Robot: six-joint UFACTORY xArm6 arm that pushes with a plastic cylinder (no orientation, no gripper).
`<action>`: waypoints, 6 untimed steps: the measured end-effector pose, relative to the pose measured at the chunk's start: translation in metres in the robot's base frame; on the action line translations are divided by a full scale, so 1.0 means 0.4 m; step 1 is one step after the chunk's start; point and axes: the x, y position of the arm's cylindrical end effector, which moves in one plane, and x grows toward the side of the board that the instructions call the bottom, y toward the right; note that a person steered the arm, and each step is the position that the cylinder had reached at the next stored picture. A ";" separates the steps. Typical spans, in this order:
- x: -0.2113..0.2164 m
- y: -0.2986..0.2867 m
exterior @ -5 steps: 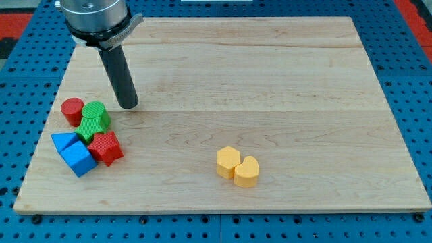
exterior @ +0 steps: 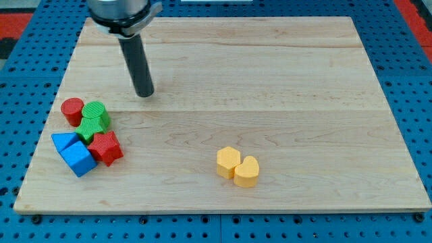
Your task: Point at the yellow hexagon
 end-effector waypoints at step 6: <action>0.448 0.223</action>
